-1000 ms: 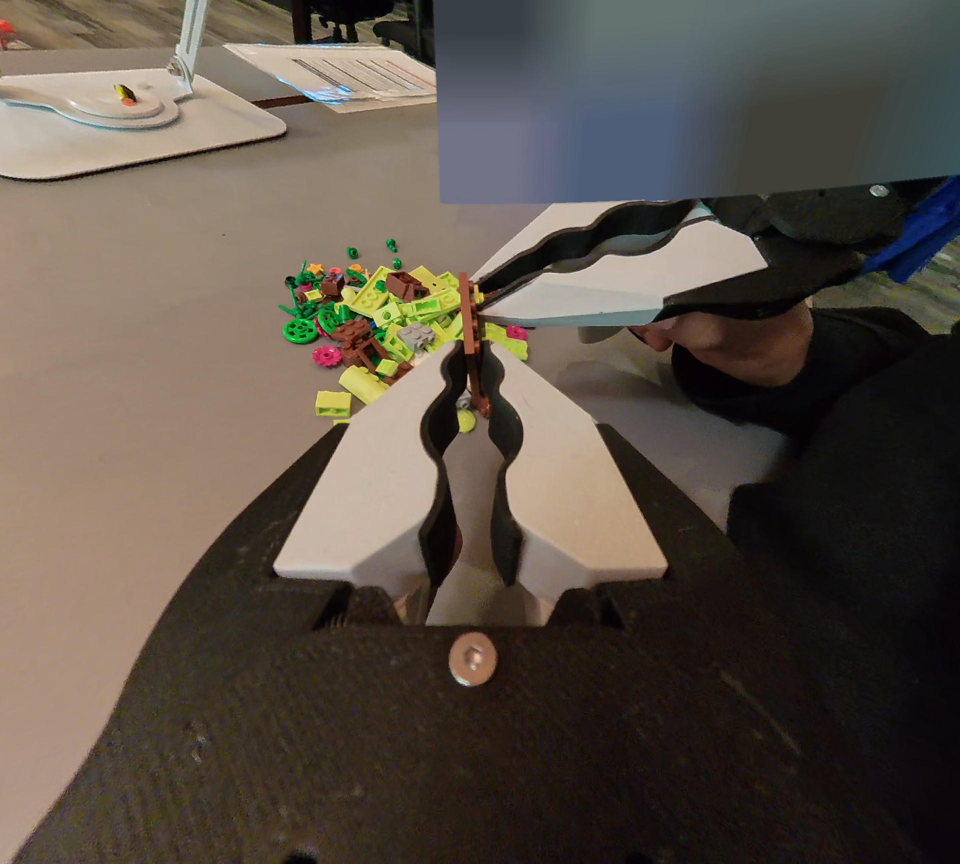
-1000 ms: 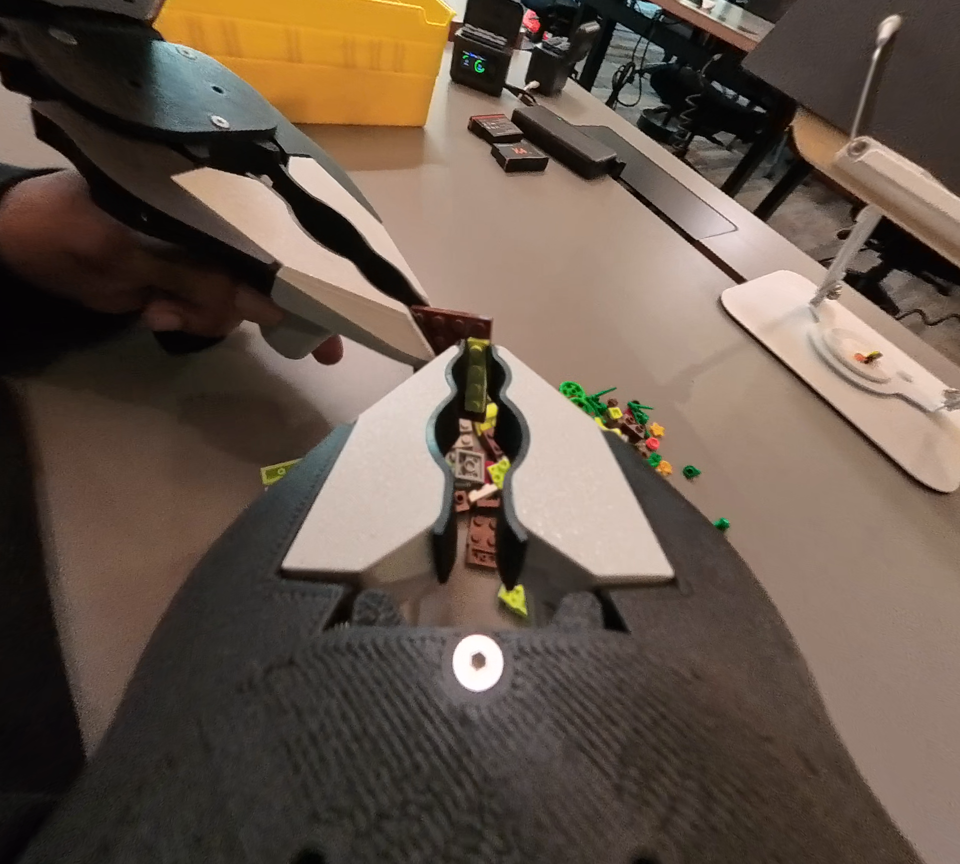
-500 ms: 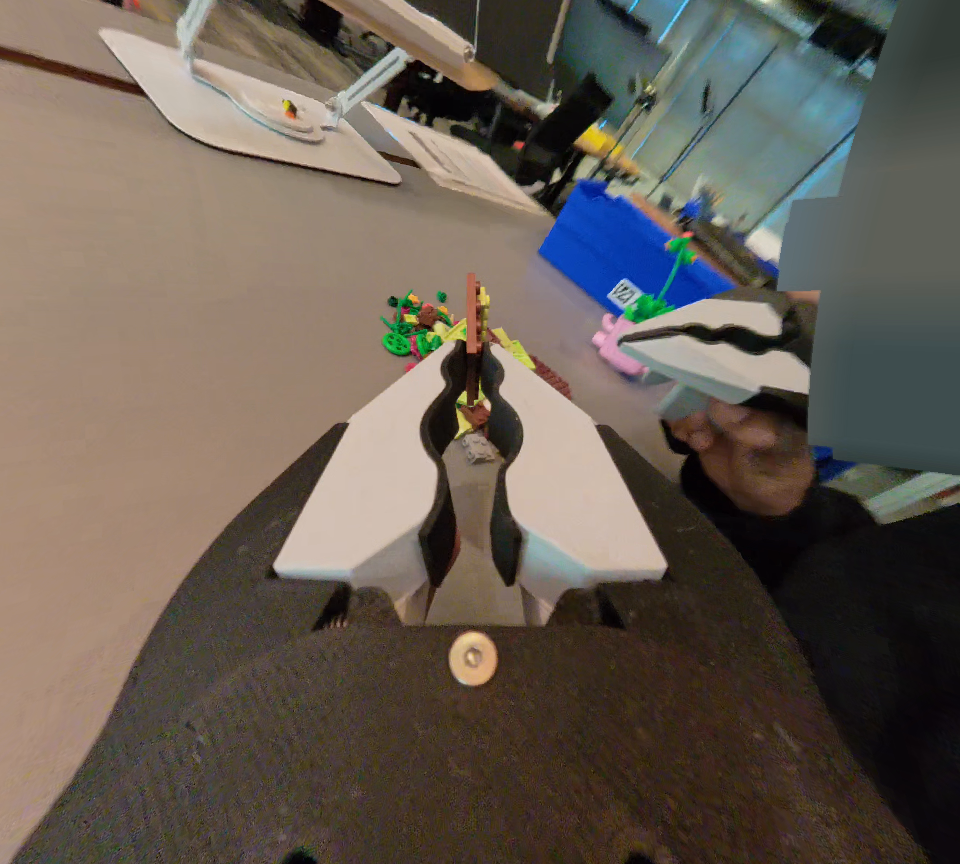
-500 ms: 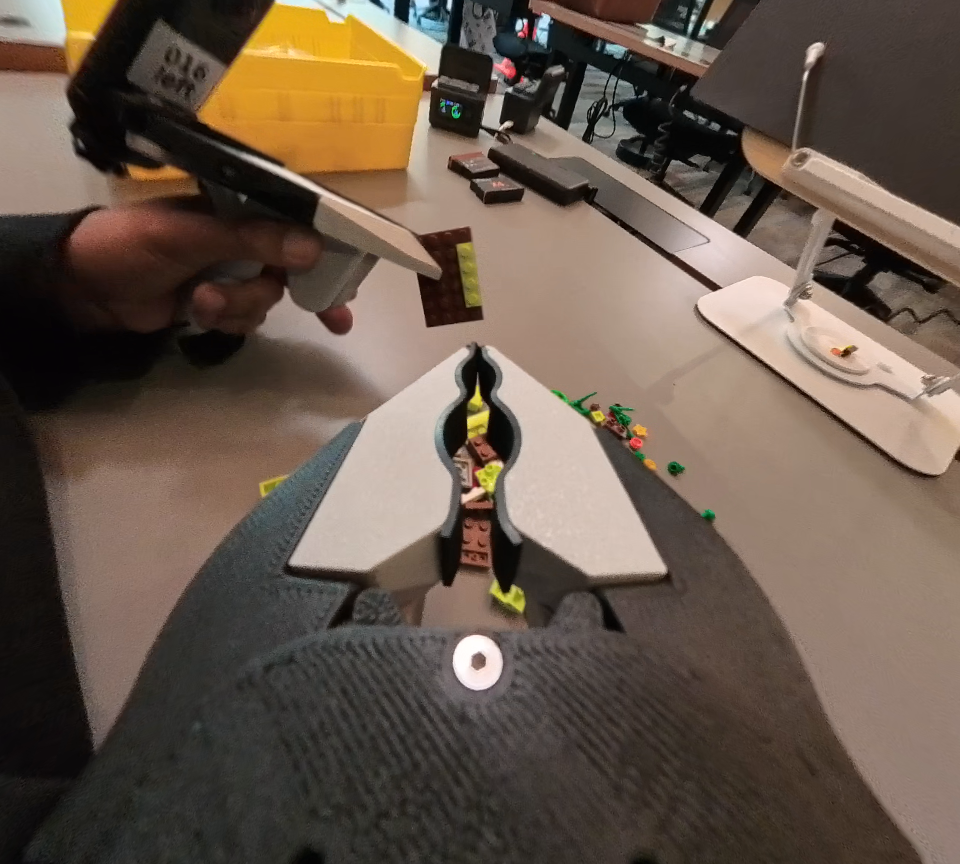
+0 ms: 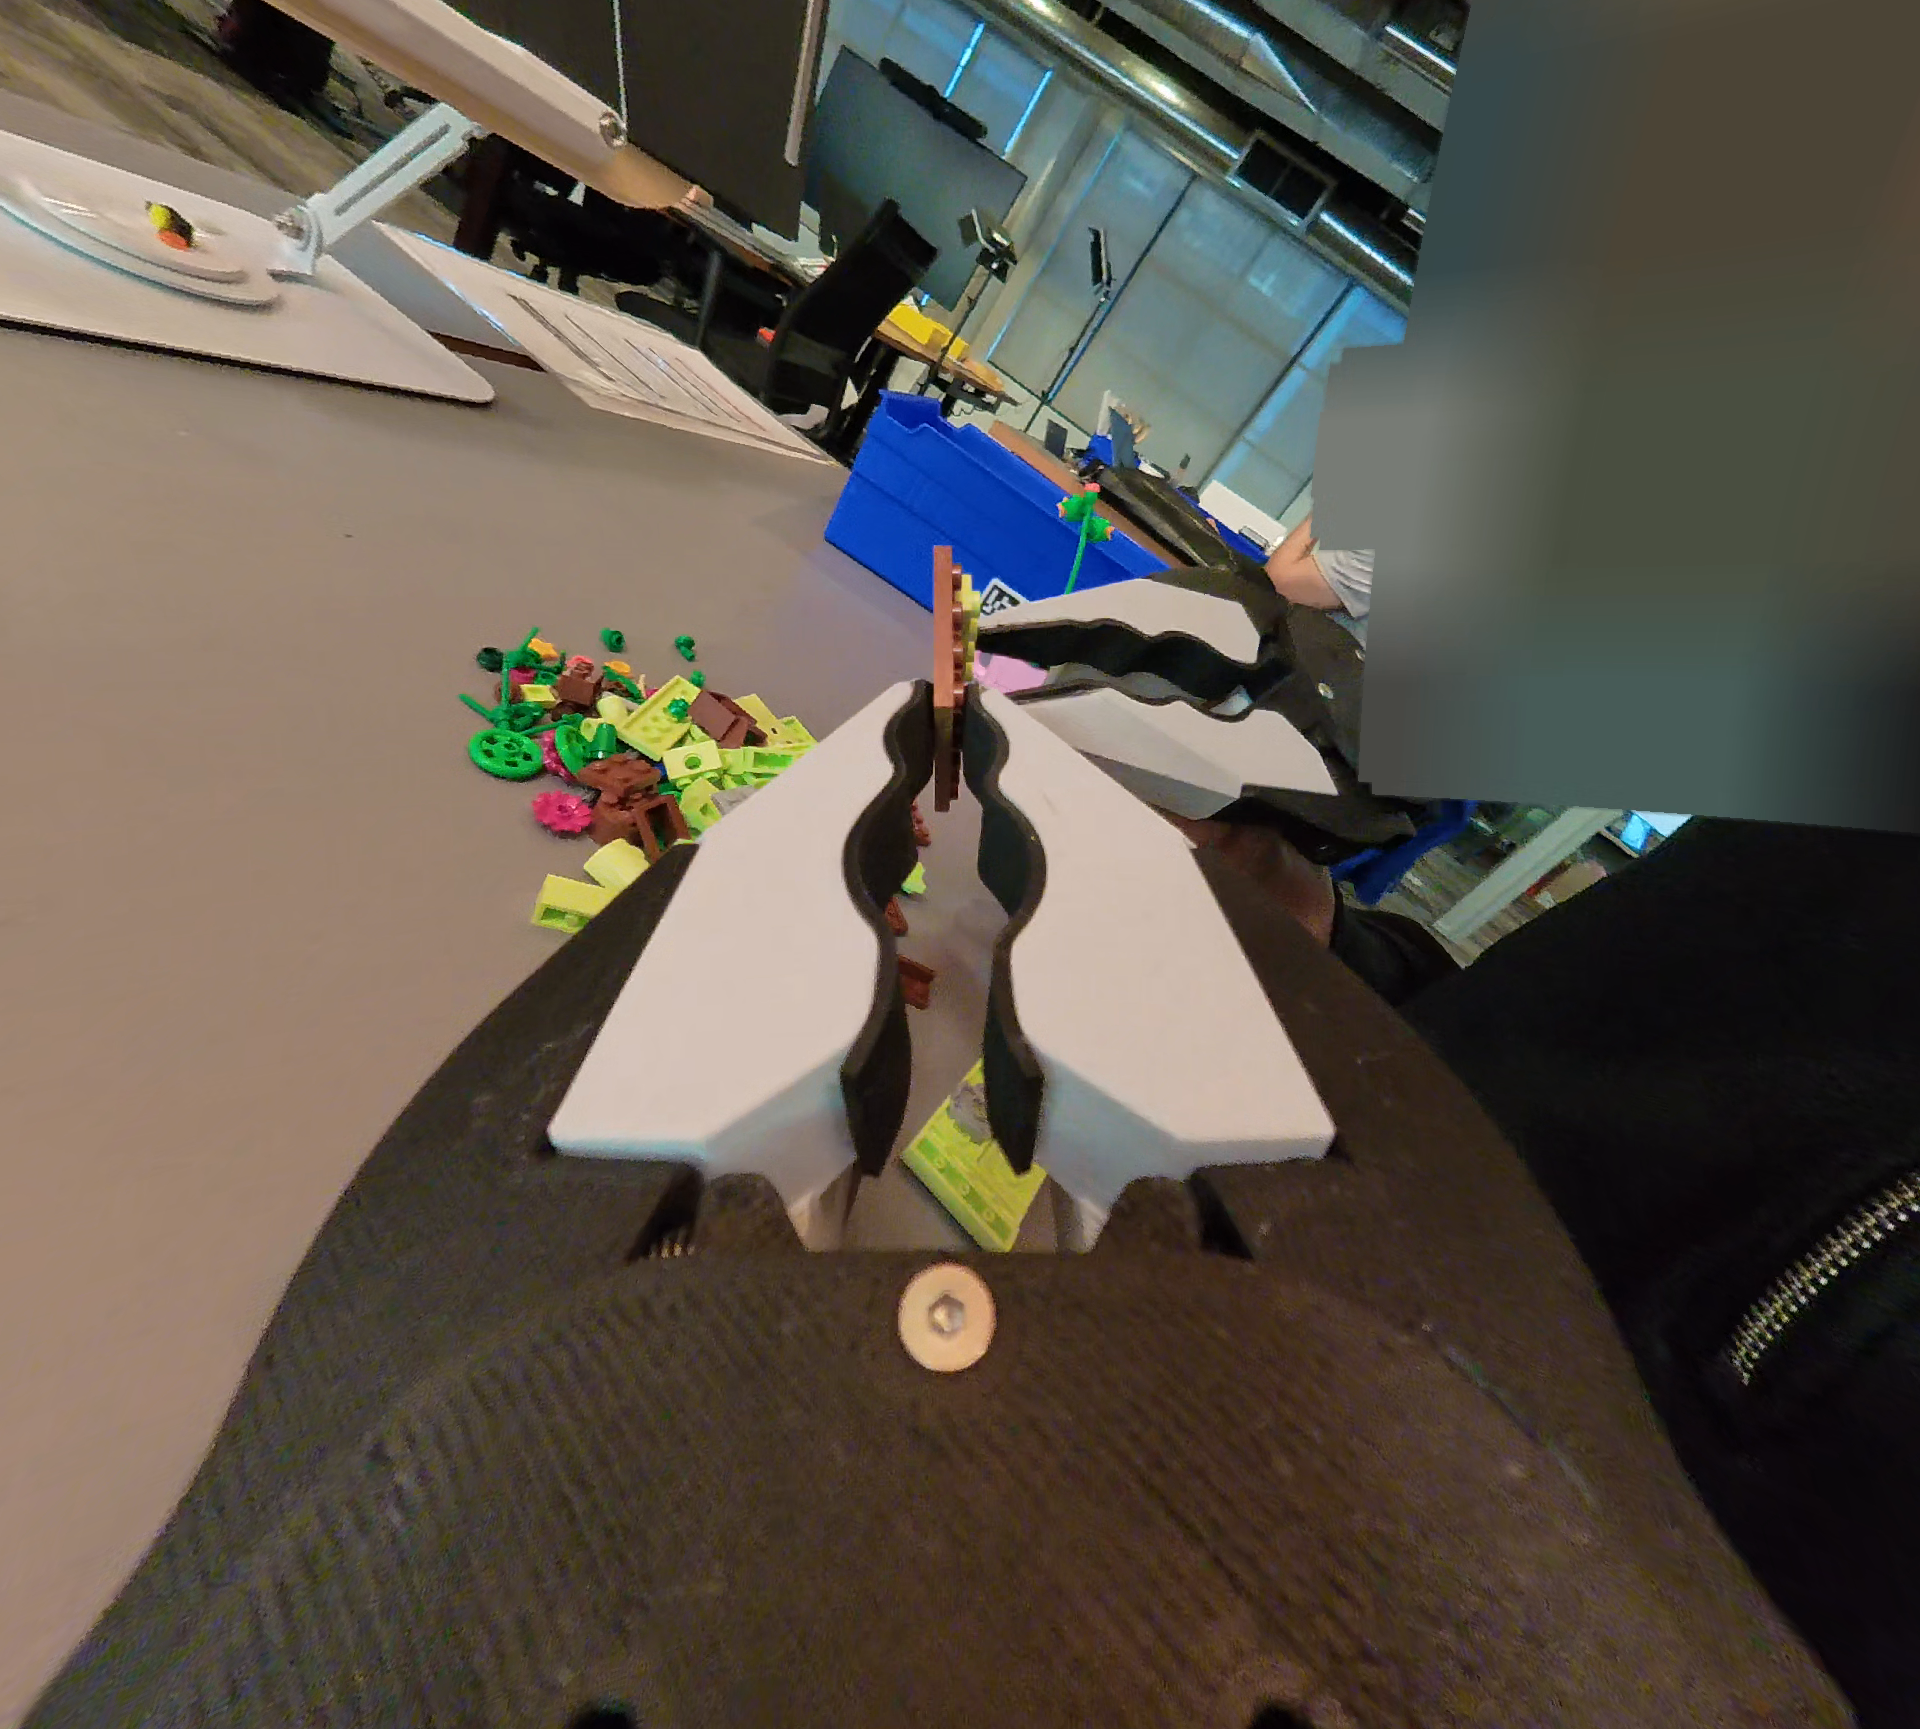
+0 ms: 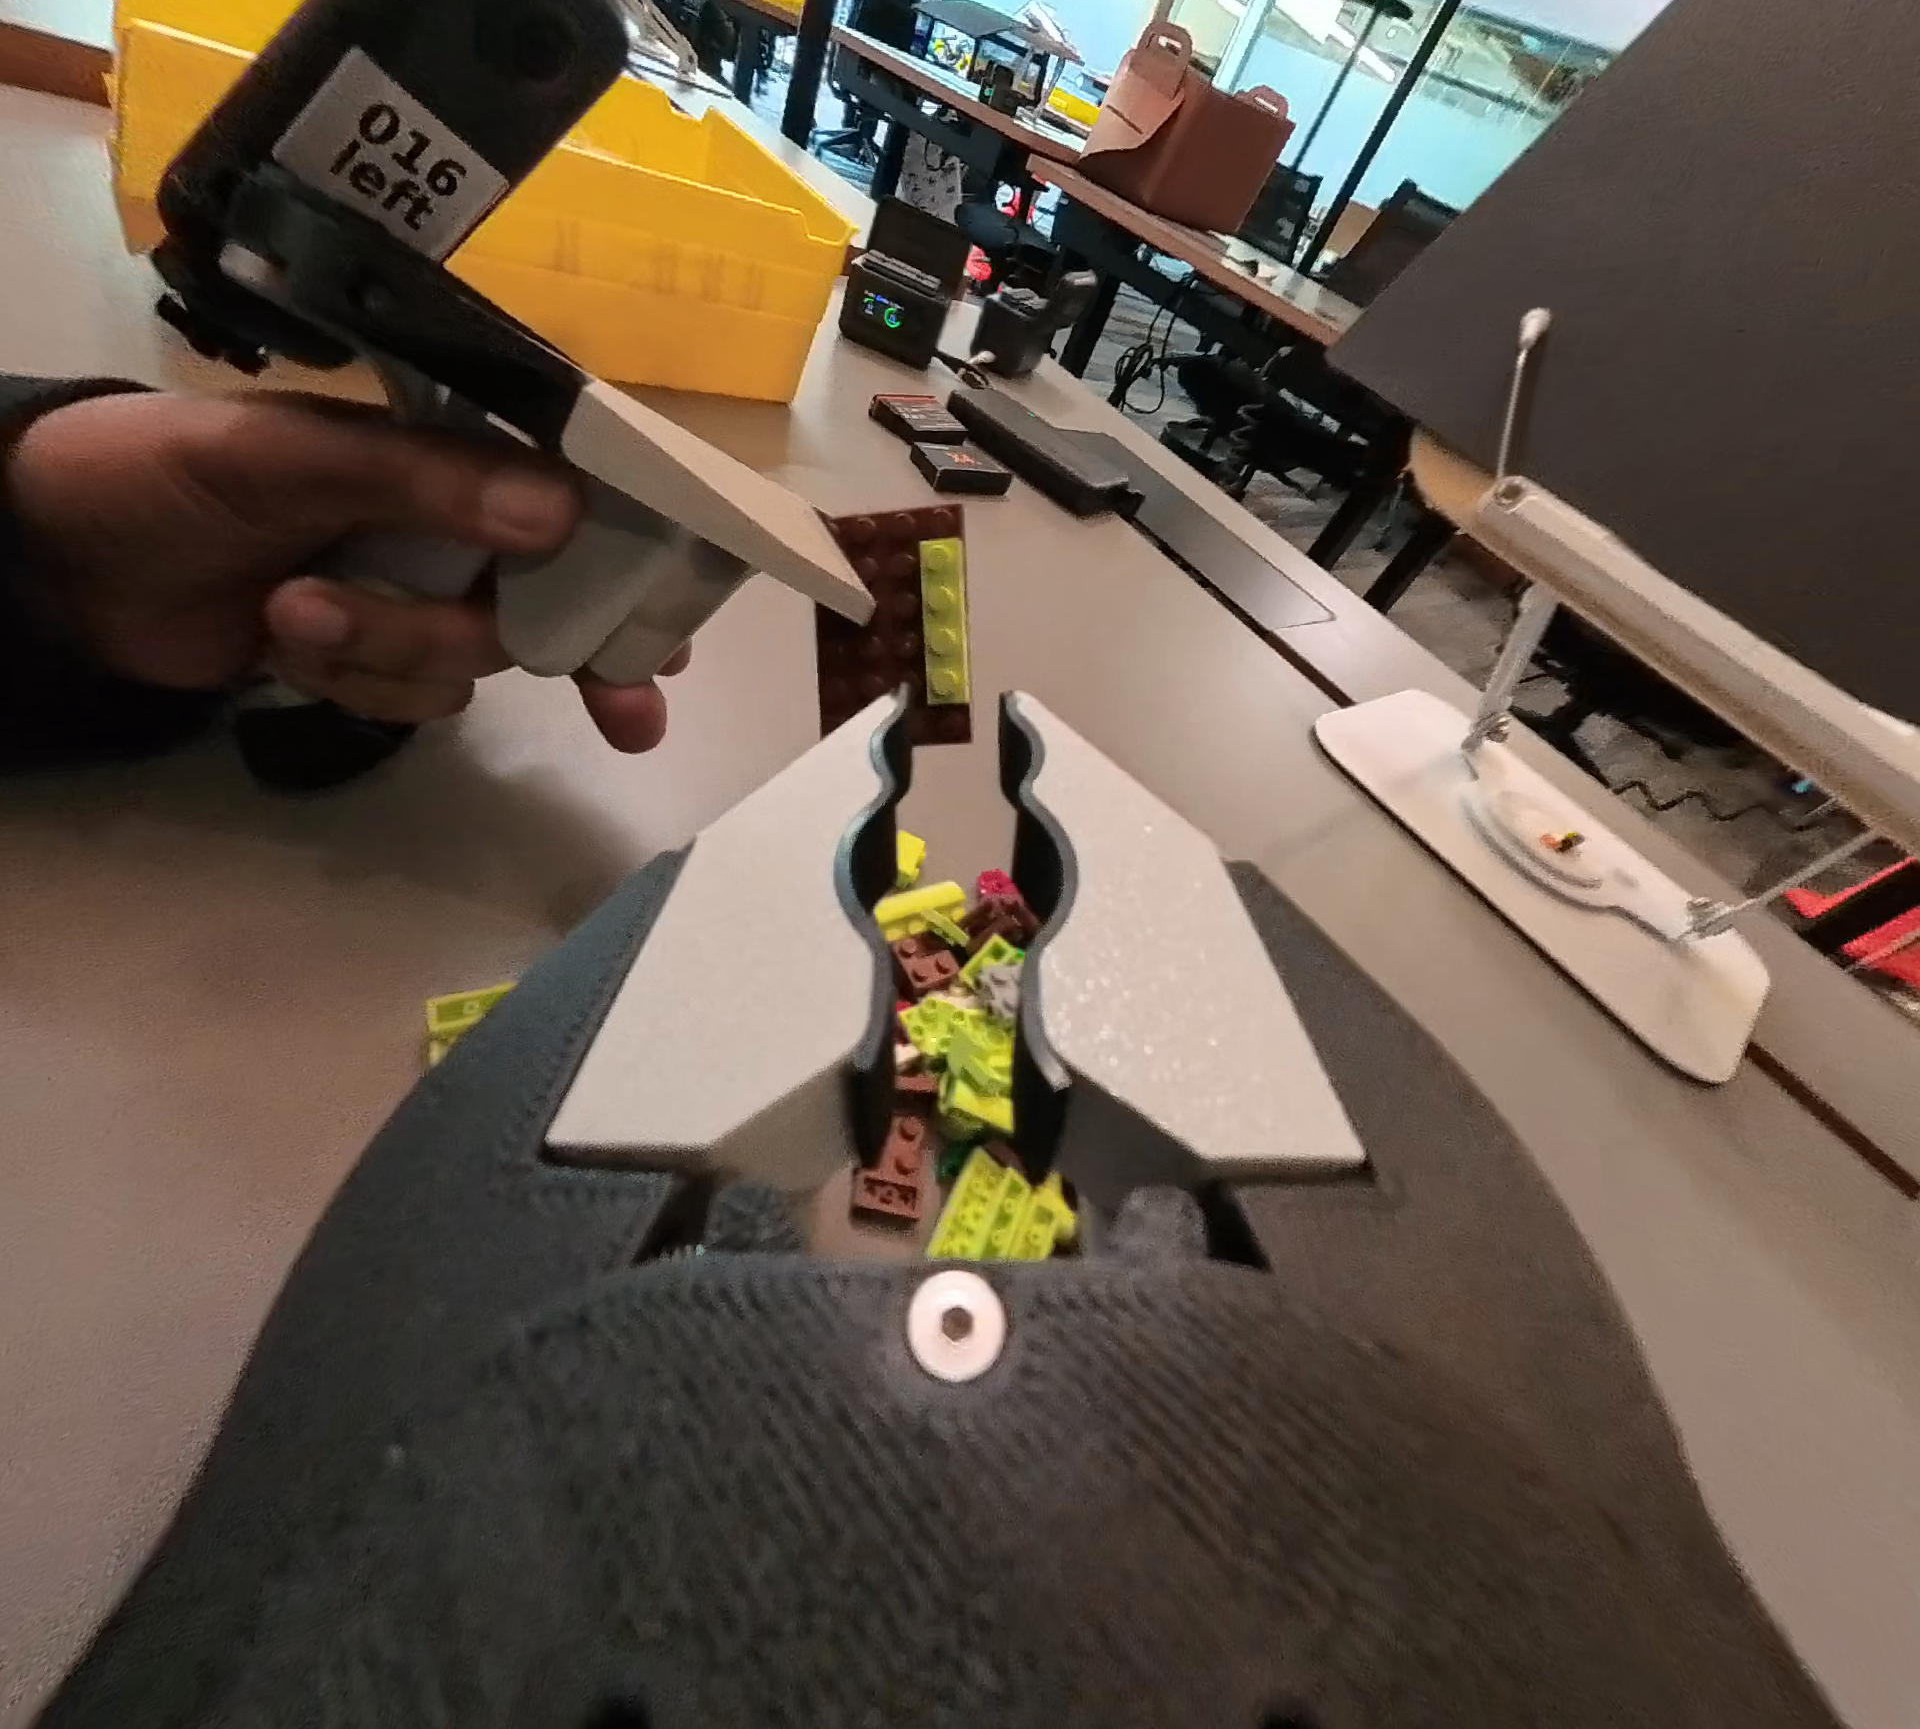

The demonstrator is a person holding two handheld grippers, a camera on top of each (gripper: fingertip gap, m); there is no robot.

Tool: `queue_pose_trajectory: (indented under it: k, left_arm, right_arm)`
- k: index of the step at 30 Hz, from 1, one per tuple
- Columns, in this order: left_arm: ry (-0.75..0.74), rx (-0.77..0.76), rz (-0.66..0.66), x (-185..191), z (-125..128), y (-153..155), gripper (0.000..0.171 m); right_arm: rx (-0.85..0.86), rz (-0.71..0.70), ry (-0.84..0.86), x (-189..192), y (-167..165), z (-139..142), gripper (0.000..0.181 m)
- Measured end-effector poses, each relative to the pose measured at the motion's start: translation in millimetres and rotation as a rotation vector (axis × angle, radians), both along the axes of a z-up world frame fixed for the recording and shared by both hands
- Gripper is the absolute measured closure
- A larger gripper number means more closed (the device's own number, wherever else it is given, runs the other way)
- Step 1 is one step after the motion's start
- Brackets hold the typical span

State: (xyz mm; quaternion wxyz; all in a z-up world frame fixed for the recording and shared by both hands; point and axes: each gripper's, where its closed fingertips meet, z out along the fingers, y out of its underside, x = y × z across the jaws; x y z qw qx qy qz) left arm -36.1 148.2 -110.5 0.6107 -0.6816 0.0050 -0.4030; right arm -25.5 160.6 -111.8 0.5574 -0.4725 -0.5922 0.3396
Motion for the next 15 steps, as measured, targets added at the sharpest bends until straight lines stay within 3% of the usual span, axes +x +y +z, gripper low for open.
queue_pose_trajectory:
  k: [5, 10, 15]
  left_arm:
    - [-0.039, -0.030, -0.071, 9.4, -3.3, -1.2, 0.170]
    - [-0.183, -0.067, -0.146, 12.4, -2.6, -3.0, 0.171]
    - [-0.011, -0.070, -0.081, 14.1, -10.5, -0.3, 0.170]
  right_arm:
    - [-0.011, 0.018, -0.002, -0.1, -1.8, -0.9, 0.167]
    - [-0.110, 0.071, 0.019, 2.1, -4.1, 0.5, 0.170]
    - [-0.071, 0.040, -0.043, 0.6, -1.4, -9.4, 0.175]
